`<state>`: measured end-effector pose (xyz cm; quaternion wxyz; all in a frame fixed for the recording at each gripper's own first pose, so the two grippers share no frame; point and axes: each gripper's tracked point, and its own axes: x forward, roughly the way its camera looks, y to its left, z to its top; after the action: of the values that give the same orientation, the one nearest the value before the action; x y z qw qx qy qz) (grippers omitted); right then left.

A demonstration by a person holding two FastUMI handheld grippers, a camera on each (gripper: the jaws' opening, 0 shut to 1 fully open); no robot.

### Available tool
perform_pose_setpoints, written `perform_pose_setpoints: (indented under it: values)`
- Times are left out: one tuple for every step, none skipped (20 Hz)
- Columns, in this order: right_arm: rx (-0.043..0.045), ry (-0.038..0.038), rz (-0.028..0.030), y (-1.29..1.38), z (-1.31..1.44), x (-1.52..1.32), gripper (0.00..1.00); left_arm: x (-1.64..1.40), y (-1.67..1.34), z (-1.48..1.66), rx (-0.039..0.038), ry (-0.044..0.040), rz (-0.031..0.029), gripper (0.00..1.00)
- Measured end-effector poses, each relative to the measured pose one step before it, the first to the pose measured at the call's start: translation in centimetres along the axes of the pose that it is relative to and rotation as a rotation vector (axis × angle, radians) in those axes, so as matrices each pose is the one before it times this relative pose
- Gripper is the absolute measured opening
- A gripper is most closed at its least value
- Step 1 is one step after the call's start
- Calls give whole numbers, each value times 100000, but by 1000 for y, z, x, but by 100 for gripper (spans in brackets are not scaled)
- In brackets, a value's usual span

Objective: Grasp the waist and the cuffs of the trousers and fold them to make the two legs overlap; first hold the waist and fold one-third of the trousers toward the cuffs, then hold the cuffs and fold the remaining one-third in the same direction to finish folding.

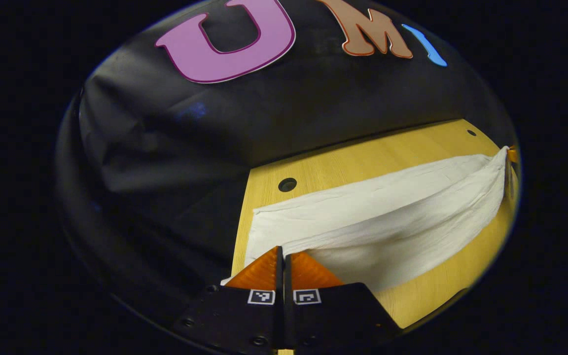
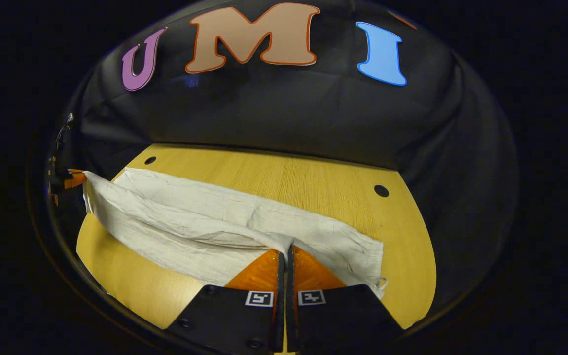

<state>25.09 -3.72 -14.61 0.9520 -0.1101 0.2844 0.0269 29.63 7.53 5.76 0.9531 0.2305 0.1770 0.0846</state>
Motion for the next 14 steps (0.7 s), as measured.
perform_pose_setpoints:
  values:
    - [312, 0, 535, -140, 518, 1160, 4, 1315, -26, 1082, -909, -804, 739, 0]
    - [639, 157, 952, -161, 566, 1447, 4, 1421, -12, 1031, -1580, -1000, 1191, 0]
    - [1422, 111, 1048, -170, 672, 1634, 4, 1448, -109, 780, -1983, -426, 908, 0]
    - [1979, 43, 1405, 60, 482, 1457, 4, 1412, -185, 367, -2234, 122, 1081, 0]
    - [2705, 135, 1574, 87, 65, 1441, 4, 1547, -467, 38, -1833, 379, 566, 0]
    - [2778, -234, 2419, 173, 73, 1422, 4, 1251, -627, -115, -905, 229, 460, 0]
    - [2832, 956, 1918, -72, -285, 1308, 4, 1184, -627, -443, -37, 1048, 203, 0]
    - [3250, 1966, 1372, 65, -396, 1138, 2, 1061, -572, -705, -324, 1590, 174, 0]
    - [2324, 1387, 1243, -55, -438, 1066, 5, 787, -496, -539, -848, 1290, 195, 0]
    - [1504, 920, 729, -302, -267, 949, 8, 773, -378, -391, -1403, 216, 566, 0]
    - [1303, 67, 719, -224, -155, 860, 8, 551, -363, -170, -1861, 157, 94, 0]
    - [1613, -115, 1708, 155, 136, 760, 9, 99, -233, -256, -1325, 146, -195, 0]
    - [2188, -152, 1730, 260, 170, 443, 11, 132, -59, 24, -628, 685, -860, 1]
    - [2662, -45, 1235, -25, -36, 723, 13, -438, -955, -107, -92, 974, -1527, 14]
